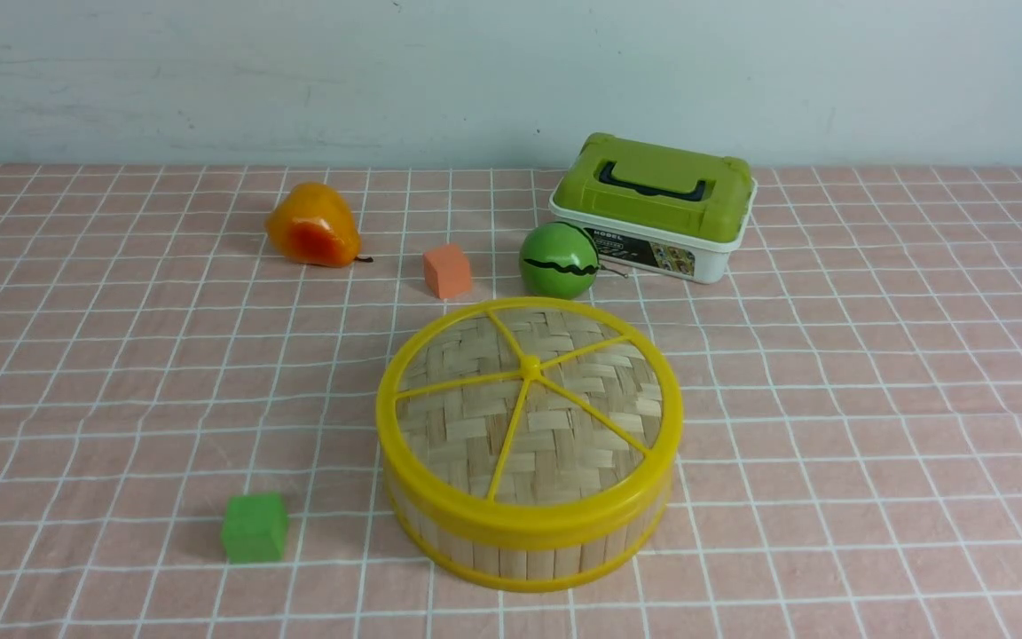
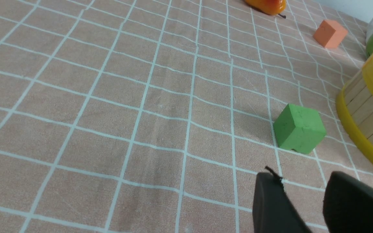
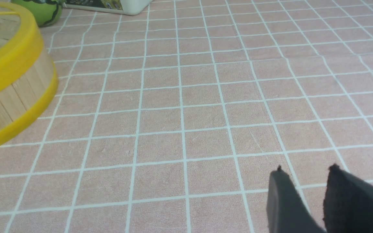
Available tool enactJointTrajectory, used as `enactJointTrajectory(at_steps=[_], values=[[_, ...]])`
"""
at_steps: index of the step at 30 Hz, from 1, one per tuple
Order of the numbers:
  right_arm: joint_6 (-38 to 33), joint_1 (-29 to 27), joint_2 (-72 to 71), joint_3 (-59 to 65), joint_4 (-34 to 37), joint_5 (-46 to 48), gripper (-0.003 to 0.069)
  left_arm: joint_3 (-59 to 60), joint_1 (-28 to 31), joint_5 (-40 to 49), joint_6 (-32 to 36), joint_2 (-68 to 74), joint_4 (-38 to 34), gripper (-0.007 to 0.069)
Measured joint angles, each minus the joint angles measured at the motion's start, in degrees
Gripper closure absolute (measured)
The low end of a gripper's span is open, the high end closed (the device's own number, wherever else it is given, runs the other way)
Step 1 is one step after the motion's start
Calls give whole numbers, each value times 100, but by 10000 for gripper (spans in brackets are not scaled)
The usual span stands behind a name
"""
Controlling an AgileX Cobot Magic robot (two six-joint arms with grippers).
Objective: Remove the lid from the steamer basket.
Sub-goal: Use the right arm to lift the lid of the steamer
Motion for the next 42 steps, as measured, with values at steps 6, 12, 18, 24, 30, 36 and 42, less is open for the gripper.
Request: enactJointTrajectory(at_steps=[6, 12, 18, 24, 30, 36, 42], values=[[0, 0, 0, 0, 0, 0, 487, 0, 0, 0, 0, 0, 0, 386], [0, -5, 0, 0, 0, 0, 477, 0, 0, 0, 0, 0, 5, 386], [0, -4, 0, 0, 0, 0, 470, 0, 0, 0, 0, 0, 5, 386], [358, -4, 0, 0, 656, -11, 465, 0, 0, 0, 0, 0, 1, 386], [2273, -4, 0, 28, 3311, 39, 456, 0, 0, 0, 0, 0, 1, 386], [2639, -4, 0, 40, 3711, 64, 447, 0, 0, 0, 0, 0, 1, 386], [2421, -4, 0, 46, 3024, -166, 438, 0, 0, 0, 0, 0, 1, 386]])
